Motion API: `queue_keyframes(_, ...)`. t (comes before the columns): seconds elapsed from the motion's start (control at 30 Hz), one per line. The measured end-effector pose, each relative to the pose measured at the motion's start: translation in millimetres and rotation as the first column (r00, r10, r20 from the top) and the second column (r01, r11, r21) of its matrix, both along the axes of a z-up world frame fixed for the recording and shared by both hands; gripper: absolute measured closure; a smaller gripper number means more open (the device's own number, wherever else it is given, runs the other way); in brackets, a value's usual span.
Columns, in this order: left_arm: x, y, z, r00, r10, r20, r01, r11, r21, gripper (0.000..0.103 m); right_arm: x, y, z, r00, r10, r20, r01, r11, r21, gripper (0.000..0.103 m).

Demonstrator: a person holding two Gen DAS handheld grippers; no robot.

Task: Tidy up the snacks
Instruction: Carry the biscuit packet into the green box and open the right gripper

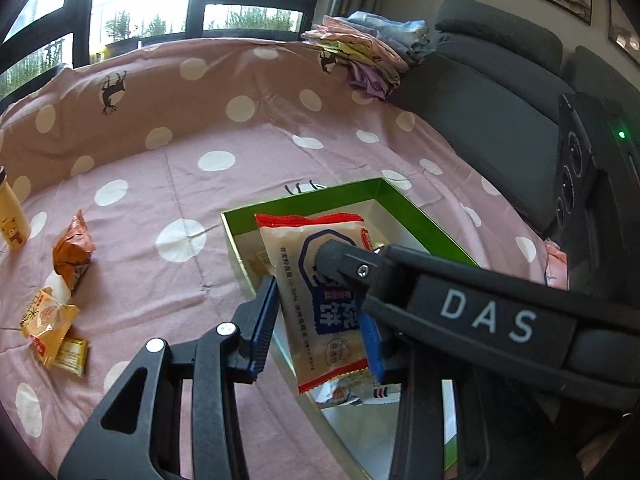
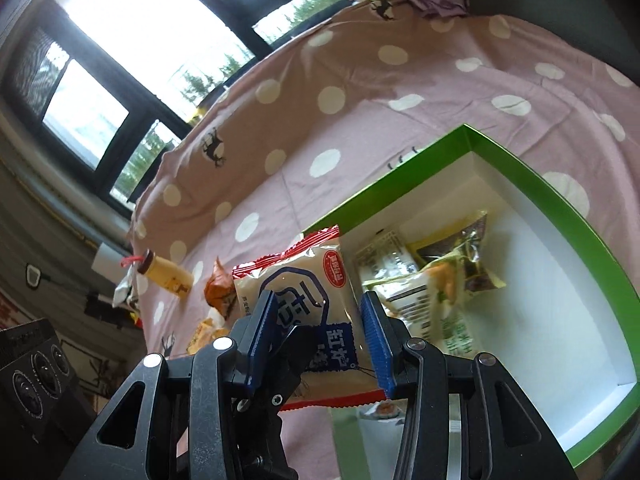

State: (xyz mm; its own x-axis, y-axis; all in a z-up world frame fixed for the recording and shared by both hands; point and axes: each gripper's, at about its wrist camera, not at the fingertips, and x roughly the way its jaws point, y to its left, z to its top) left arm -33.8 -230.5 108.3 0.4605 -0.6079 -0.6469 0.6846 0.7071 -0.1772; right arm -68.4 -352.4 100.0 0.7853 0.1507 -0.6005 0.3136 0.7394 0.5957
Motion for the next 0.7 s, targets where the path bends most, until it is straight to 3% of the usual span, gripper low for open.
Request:
queue_keyframes(0.17,0.3,-20.1,-15.9,0.998,-0.037,-0.041,0.038,0.999,0.034,0.065,-1.5,-26.0,-18.7,0.995,-0.072,-0.067,0.074,0.996,0.041,0.056)
queue_keyframes(0.37,3.8,-21.4,-22.4,0.994,-0.048,-0.096,0.049,0.999,0.016,0.065,-1.1,-39.2,-34.8,0.988,-0.1,-0.12,0.111,0.99,0.088,0.056)
queue_keyframes(0.5,0.4,-4.7,-12.5,0.996,-0.023,-0.085,0.024,1.0,0.007,0.064,-0.2,-35.8,-32.5,0.982,-0.112,-0.151,0.122,0.991,0.057,0.056)
queue_keyframes(0.6,-2.1,21.7,2.2,0.998,0.016,-0.054,-0.017,1.0,-0.008,0.062,-1.2,-32.0,-27.2,0.99,-0.074,-0.122,0.079,0.996,0.038,0.056)
queue_keyframes(0.7,1.7,56.0,17.0,0.995,0.098,-0.035,-0.099,0.995,-0.019,0.05,-6.9,-26.2,-13.4,0.99,-0.109,-0.086,0.107,0.994,-0.026,0.049)
